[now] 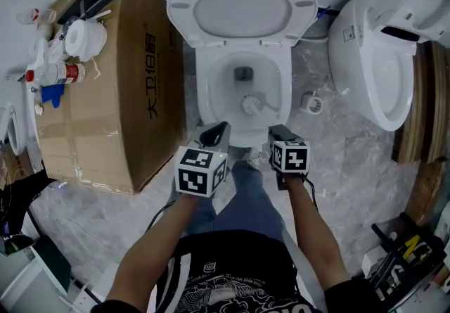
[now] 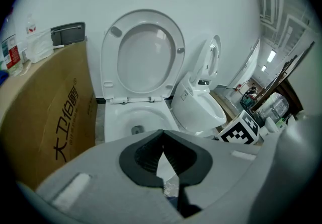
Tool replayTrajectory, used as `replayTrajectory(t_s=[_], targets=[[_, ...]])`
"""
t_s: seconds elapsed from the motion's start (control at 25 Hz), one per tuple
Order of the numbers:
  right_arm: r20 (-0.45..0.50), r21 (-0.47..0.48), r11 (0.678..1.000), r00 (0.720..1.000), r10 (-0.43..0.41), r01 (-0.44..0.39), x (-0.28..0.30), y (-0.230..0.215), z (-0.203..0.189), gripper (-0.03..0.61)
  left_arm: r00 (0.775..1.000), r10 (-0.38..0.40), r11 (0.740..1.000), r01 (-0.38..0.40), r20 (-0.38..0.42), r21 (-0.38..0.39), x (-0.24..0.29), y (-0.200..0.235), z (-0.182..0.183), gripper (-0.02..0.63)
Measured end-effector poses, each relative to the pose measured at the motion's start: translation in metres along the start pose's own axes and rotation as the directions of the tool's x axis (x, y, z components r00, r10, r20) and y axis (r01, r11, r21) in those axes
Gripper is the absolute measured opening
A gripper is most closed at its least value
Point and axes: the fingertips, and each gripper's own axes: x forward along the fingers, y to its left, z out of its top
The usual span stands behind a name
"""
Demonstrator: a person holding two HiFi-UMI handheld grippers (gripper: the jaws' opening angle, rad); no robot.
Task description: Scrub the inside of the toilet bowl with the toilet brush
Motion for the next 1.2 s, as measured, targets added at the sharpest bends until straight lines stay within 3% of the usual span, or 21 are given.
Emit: replayTrajectory(t_s=[0.28,0.68,0.92,1.2], targets=[[0.057,0.038,0.999,0.998,-0.040,0.038,0.004,-0.025,0.033,0.149,1.000,-0.006,1.000,0.006,-0.009,0.004,0.002,0.000,0.000,-0.008],[0.109,-0.038,0.998,0.993,-0.054,0.058,0.024,-0.028,0.100,0.149,1.000,0.004,1.000,-0.004,-0.021,-0.002,0.000,0.019,0.004,-0.008],[0.096,-0.053,0.996,0.993,-0.064,0.069,0.033,-0.008,0.116,0.149,1.000,0.008,1.000,-0.008,-0.018,-0.009,-0.004,0.030,0.007,-0.008],[0.075,-0.079,0.997,0.997,0.028,-0.022,0.050,0.042,0.113,0.149,1.000,0.010,1.000,-0.010,-0.026,-0.012,-0.004,0.030,0.002,-0.008]])
